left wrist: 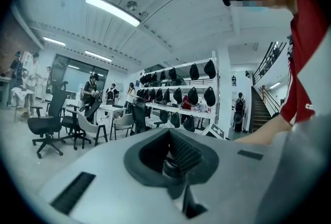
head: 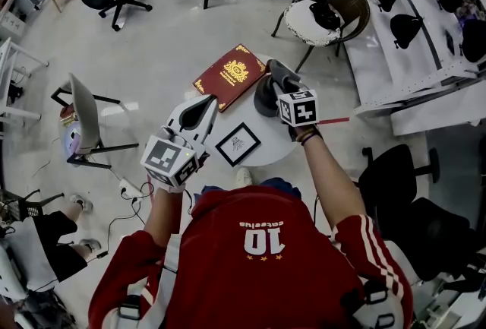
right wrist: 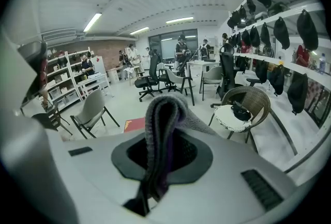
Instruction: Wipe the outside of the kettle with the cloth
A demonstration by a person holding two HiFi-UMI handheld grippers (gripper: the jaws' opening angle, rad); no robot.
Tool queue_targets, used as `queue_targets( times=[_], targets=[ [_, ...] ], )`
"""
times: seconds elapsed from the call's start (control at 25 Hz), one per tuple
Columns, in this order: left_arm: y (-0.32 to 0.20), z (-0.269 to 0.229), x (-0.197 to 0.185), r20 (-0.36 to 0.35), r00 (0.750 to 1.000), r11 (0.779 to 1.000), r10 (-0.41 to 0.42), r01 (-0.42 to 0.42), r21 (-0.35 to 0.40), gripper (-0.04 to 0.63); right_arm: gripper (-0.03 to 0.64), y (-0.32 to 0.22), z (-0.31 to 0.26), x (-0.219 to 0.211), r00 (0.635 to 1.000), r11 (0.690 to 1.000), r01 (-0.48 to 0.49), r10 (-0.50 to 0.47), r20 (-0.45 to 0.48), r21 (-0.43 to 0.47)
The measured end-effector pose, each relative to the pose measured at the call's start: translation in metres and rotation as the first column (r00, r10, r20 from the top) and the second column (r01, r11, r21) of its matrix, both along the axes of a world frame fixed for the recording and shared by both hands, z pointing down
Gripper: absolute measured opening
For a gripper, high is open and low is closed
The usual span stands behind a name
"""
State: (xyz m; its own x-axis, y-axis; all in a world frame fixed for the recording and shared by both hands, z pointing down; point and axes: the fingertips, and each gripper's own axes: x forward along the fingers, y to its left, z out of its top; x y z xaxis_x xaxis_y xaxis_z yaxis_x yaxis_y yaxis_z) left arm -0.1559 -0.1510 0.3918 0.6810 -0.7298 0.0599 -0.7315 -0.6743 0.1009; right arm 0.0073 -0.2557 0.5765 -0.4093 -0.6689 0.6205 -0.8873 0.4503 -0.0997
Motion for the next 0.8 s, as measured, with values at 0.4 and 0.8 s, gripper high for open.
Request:
queue_targets(
  times=[0.4, 0.8],
  targets=[
    [-0.004, -0.005, 0.000, -0.006, 1.000, 1.000, 0.002, -0.002, 0.001, 0.008, 0.055, 0.016, 0.000, -0.034, 0.995, 0.996, 0.090, -0.089, 0.034, -0.015],
    [-0.004, -0.007, 0.003, -0.024, 1.000, 1.000, 0.012, -0.012, 0.006, 0.008, 0.055, 0.037, -0.016, -0.058, 0.983, 0.987, 0.159, -0.159, 0.096, 0.004]
  ],
)
